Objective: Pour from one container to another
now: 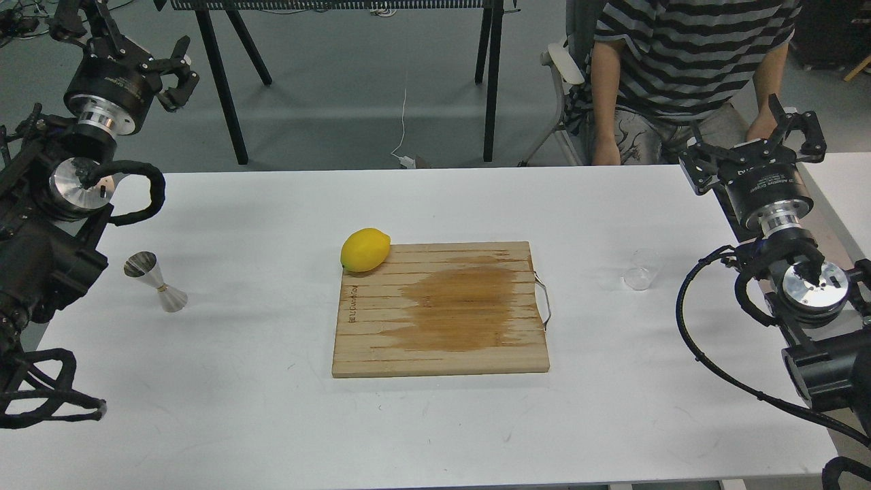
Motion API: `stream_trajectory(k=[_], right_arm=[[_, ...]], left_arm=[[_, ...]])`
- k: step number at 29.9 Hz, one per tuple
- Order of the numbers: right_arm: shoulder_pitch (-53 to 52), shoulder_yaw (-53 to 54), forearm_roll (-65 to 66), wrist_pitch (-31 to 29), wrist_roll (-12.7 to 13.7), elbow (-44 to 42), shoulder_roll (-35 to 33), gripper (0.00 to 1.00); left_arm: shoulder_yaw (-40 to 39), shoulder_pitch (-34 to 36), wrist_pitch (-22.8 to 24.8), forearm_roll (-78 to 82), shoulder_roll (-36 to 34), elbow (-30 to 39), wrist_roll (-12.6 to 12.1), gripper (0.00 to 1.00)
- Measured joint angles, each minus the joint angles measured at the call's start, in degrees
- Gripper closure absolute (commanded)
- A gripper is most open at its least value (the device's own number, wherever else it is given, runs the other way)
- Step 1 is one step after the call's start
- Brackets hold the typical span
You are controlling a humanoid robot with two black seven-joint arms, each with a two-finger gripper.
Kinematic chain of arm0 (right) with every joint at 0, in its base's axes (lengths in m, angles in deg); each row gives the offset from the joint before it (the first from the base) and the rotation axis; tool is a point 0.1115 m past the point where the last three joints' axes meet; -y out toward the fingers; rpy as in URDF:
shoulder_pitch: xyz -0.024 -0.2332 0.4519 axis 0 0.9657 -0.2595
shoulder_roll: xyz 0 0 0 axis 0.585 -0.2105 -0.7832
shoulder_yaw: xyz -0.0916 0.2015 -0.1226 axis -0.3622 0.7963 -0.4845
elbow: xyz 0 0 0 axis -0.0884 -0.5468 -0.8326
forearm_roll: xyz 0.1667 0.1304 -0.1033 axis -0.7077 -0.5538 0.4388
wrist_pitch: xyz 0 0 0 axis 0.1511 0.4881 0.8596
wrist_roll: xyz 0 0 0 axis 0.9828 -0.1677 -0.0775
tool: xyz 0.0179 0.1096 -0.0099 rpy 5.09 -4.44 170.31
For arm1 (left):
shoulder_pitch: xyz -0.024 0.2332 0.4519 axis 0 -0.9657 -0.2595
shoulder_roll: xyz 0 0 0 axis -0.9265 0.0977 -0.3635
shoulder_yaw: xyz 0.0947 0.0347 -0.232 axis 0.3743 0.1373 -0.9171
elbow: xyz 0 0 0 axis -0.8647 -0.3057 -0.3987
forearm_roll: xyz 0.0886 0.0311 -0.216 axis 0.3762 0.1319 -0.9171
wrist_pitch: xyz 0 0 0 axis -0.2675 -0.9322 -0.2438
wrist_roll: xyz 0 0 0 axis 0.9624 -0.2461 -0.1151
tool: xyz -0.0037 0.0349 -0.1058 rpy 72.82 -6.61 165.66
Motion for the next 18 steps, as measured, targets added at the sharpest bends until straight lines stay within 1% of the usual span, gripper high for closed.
stream_trajectory(k=[7,11,18], right_arm=[[0.0,0.3,0.0,0.0,0.1,0.0,-0.5,0.00],[0.0,1.0,0.0,0.0,-0.3,0.0,-0.5,0.00],[0.0,1.9,0.0,-0.1,0.0,-0.3,-0.5,0.00]], left_arm=[[-0.1,0.2,0.0,0.1,-0.2,0.0,0.8,0.00],[-0.2,0.7,0.1,0.0,-0.3,0.0,0.8,0.00],[-0.1,0.9,0.1,0.0,-0.3,0.1,1.1,0.00]])
